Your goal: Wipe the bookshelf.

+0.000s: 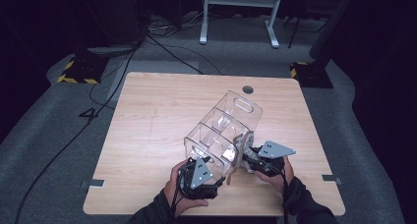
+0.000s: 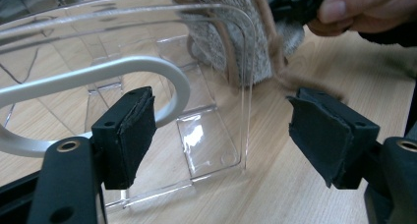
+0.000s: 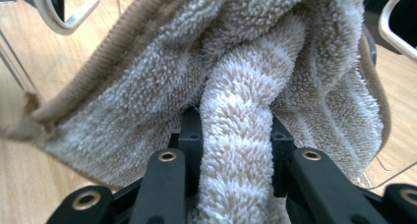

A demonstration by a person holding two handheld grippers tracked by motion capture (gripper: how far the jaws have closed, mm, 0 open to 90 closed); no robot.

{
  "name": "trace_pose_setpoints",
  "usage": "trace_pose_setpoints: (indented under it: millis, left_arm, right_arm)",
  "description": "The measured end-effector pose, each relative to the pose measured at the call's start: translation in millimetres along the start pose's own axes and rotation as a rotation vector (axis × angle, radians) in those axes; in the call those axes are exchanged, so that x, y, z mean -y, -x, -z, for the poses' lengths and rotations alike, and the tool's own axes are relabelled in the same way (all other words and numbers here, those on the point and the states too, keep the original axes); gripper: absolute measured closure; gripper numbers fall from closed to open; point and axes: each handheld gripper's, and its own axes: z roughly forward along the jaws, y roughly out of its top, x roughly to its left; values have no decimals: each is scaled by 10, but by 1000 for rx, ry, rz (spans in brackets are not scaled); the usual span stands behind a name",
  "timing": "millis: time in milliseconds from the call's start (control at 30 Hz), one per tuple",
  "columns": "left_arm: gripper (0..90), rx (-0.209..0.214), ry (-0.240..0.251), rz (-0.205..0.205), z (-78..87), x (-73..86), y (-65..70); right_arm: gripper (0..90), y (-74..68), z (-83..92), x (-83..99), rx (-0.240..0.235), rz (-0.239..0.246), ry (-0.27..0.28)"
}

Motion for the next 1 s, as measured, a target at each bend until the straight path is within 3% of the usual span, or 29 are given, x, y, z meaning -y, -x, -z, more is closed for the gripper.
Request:
trace_pose_setpoints:
  millis: [100, 200, 367, 467, 567, 600, 733, 800, 833, 1000]
  left_arm:
    - [294, -32, 5, -4, 18, -9, -9]
    - [302, -46, -22, 34, 8, 16, -73]
    - [437, -90, -26, 99, 81, 69, -192]
    - [381, -128, -53, 119, 160, 88, -259]
    - [302, -142, -45, 129, 223, 109, -276]
    - [299, -174, -43, 120, 266, 127, -252]
    - [299, -180, -29, 120, 341, 162, -190]
    - [323, -194, -2, 125, 406, 187, -153]
    - [411, -173, 6, 131, 429, 197, -154]
    - [468, -162, -1, 113, 433, 200, -160]
  right_arm:
    - [700, -26, -13, -8, -17, -7, 0]
    - [700, -119, -41, -31, -65, 29, -14]
    - [699, -315, -127, -61, -94, 84, -42]
    - [698, -380, -167, -59, -61, 91, -58]
    - [698, -380, -173, -66, -49, 81, -47]
    - [696, -386, -162, -84, -27, 78, -24]
    - [693, -388, -156, -118, 0, 78, -4]
    - [692, -390, -163, -129, 2, 78, -8]
    - [693, -386, -174, -131, 8, 74, -10]
    - [693, -391, -214, -144, -1, 77, -17]
